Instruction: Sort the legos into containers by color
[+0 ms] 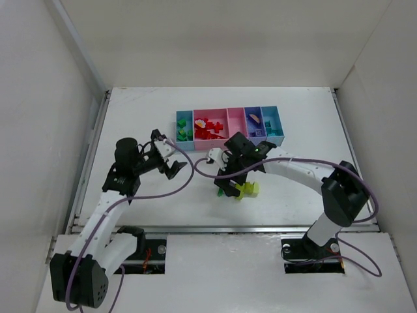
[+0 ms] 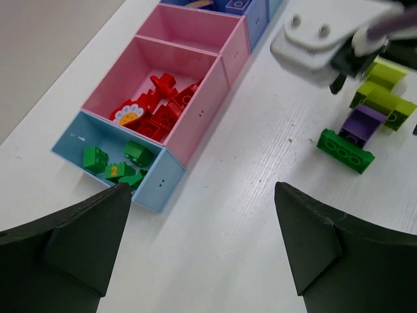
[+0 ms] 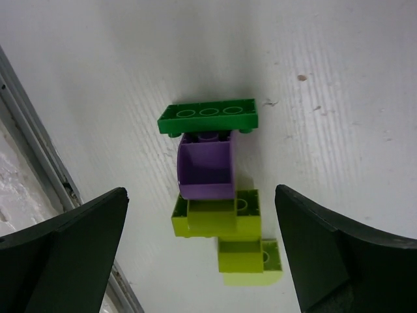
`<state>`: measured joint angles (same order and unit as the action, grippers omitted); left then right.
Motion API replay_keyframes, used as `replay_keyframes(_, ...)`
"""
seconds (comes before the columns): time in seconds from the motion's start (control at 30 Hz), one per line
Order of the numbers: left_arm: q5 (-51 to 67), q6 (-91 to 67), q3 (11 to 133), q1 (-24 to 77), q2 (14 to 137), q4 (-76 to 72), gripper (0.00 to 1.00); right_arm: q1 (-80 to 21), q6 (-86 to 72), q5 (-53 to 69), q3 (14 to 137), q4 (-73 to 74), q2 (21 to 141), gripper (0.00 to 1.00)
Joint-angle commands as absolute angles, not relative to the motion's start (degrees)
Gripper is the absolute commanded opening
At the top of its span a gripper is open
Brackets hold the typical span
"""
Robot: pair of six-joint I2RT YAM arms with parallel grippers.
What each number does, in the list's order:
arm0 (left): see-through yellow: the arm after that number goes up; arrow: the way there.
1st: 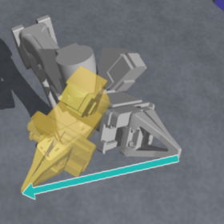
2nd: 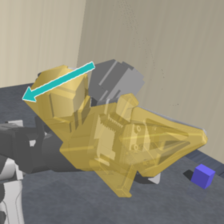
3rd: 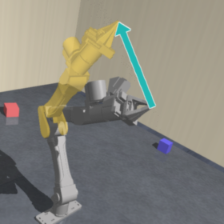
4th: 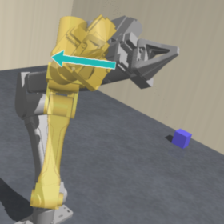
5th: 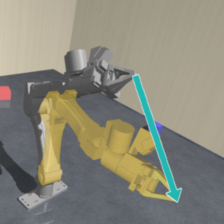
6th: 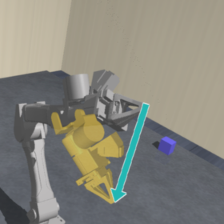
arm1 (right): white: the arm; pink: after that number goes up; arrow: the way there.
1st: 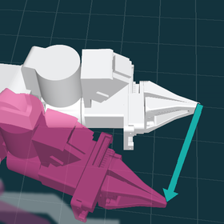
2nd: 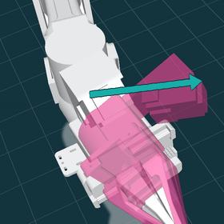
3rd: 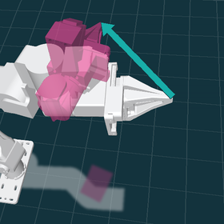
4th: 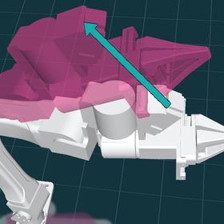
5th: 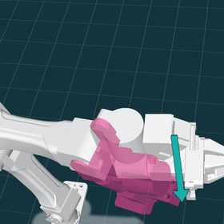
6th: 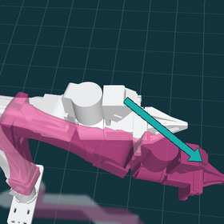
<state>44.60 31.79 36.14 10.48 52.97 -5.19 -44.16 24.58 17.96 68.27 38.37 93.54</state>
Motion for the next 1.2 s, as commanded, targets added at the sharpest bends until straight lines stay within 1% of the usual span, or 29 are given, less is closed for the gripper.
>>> replay_keyframes(0.0,44.6,29.2,34.0,10.5,48.3,-8.3,0.89,-46.4,20.8,14.6,67.0,34.5,95.3,0.99)
replay_keyframes(0.17,42.5,26.8,33.4,10.5,47.6,-8.9,0.89,-47.0,18.5,4.9,65.9,30.5,97.2,0.99)
replay_keyframes(0.23,42.5,26.3,33.4,10.5,47.6,-8.9,0.89,-47.0,18.5,4.8,65.3,28.2,97.7,0.99)
replay_keyframes(0.33,42.5,26.3,33.9,10.5,47.6,-8.9,0.89,-47.0,18.5,5.4,62.0,24.4,97.7,0.88)
replay_keyframes(0.37,42.5,26.3,34.4,10.5,47.6,-8.9,0.89,-47.0,19.1,5.4,62.0,24.3,97.7,0.68)
replay_keyframes(0.4,42.5,26.9,34.5,10.5,47.6,-8.9,0.87,-47.0,19.1,5.4,61.4,23.6,97.7,0.49)
replay_keyframes(0.43,42.5,27.5,35.0,10.5,47.6,-8.9,0.82,-47.0,19.1,5.4,61.3,22.9,97.7,0.37)
replay_keyframes(0.5,44.5,29.3,35.5,10.5,47.6,-6.4,0.77,-47.0,18.5,6.0,60.7,22.3,97.0,0.21)
replay_keyframes(0.53,45.4,31.7,35.5,10.5,47.6,-5.5,0.74,-47.0,18.5,6.0,60.7,21.8,96.2,0.15)
replay_keyframes(0.57,46.5,32.9,35.5,10.5,47.6,-3.5,0.69,-47.0,18.5,6.0,60.7,20.9,94.9,0.06)
replay_keyframes(0.6,48.6,34.2,36.1,10.5,47.6,-2.6,0.66,-47.0,18.5,6.0,60.7,20.9,94.3,0.00)
replay_keyframes(0.7,52.3,38.9,36.6,10.5,47.6,1.2,0.59,-47.0,18.0,4.2,62.1,20.3,91.4,0.00)
replay_keyframes(0.77,54.5,41.9,36.7,10.5,47.6,3.3,0.59,-47.0,18.0,5.5,64.1,20.8,90.3,0.00)
replay_keyframes(0.83,58.1,48.1,38.3,10.5,48.3,7.8,0.58,-47.0,17.4,7.1,68.2,21.5,90.3,0.00)
replay_keyframes(0.97,59.5,55.6,41.1,11.2,52.0,14.1,0.73,-47.0,14.9,10.1,75.6,23.5,91.4,0.00)
replay_keyframes(1.0,59.5,56.7,41.7,11.9,52.7,14.8,0.80,-47.0,14.2,11.2,77.0,23.5,91.9,0.00)
replay_keyframes(1.03,59.5,57.4,41.7,11.9,54.0,14.9,0.83,-47.0,13.6,11.9,79.5,24.0,93.0,0.00)
replay_keyframes(1.1,59.5,57.4,42.5,12.4,54.7,14.1,0.88,-47.0,11.5,14.1,81.8,24.0,94.1,0.00)
replay_keyframes(1.17,58.1,53.4,42.5,13.9,56.1,8.6,0.90,-47.0,10.7,15.7,84.6,24.0,95.5,0.00)
